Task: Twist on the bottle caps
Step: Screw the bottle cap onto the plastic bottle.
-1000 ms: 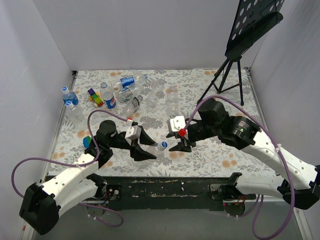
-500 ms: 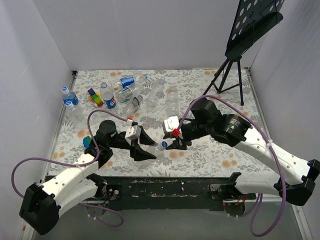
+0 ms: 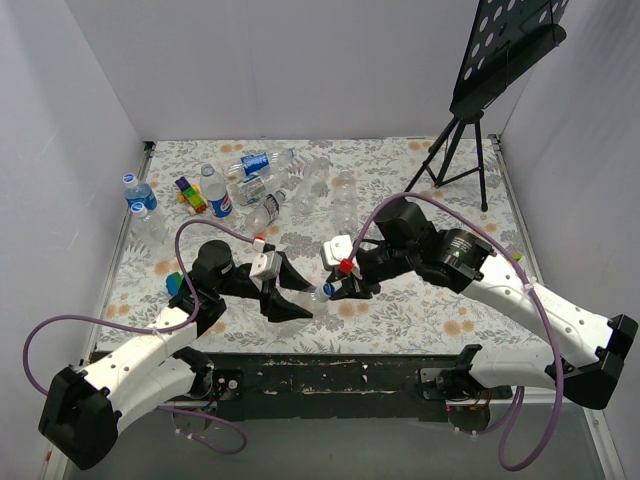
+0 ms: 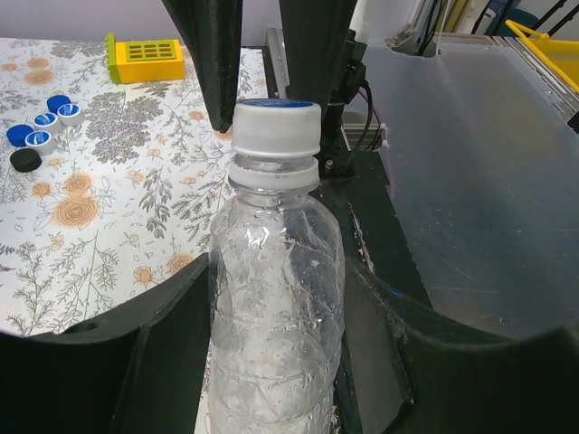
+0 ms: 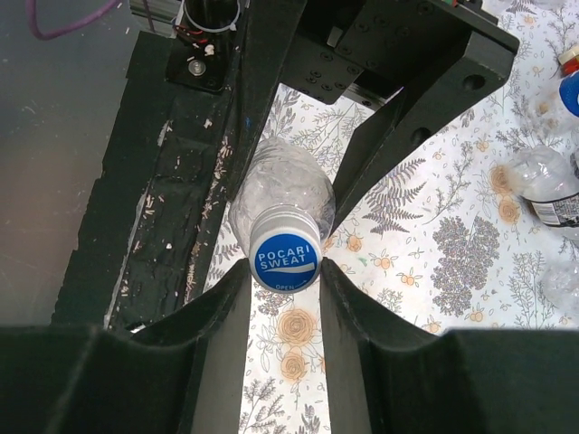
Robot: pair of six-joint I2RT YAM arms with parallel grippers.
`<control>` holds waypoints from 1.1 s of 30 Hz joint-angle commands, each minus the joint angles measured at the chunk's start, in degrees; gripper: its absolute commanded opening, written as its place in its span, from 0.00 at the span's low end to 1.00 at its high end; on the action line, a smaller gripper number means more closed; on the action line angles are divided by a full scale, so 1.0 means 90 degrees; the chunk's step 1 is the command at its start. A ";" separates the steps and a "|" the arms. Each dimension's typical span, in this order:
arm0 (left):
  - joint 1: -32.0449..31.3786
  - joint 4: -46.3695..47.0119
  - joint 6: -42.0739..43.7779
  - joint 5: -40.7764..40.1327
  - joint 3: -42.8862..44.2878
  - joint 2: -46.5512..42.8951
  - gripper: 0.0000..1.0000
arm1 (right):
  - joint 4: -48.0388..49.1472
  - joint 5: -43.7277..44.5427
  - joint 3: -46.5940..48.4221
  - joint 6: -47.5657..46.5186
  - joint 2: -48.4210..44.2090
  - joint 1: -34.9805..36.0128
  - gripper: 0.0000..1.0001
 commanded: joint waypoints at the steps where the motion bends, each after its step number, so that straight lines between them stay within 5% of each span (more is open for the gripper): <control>1: 0.0036 0.0070 0.0096 -0.0084 0.0075 -0.0018 0.00 | 0.0357 -0.0177 -0.0093 0.0149 -0.0011 -0.0010 0.36; 12: 0.0026 -0.0019 0.1131 -0.1665 0.0446 0.0236 0.00 | 0.1030 0.1003 -0.0347 0.1817 0.0369 -0.0087 0.09; 20: -0.0003 0.0957 0.2058 -0.3227 0.0701 0.0684 0.00 | 0.1870 0.2274 -0.0415 0.4512 0.0858 -0.0868 0.09; 29: -0.0072 0.2159 0.2645 -0.4245 0.0398 0.1485 0.00 | 0.2203 0.2538 -0.0182 0.5764 0.1287 -0.1221 0.10; 31: -0.0072 0.2130 0.2674 -0.4255 0.0378 0.1554 0.00 | 0.2164 0.2479 -0.0035 0.5764 0.1405 -0.1221 0.14; 33: -0.0072 0.2023 0.2655 -0.4284 0.0398 0.1622 0.00 | 0.2125 0.2421 0.0072 0.5745 0.1444 -0.1230 0.27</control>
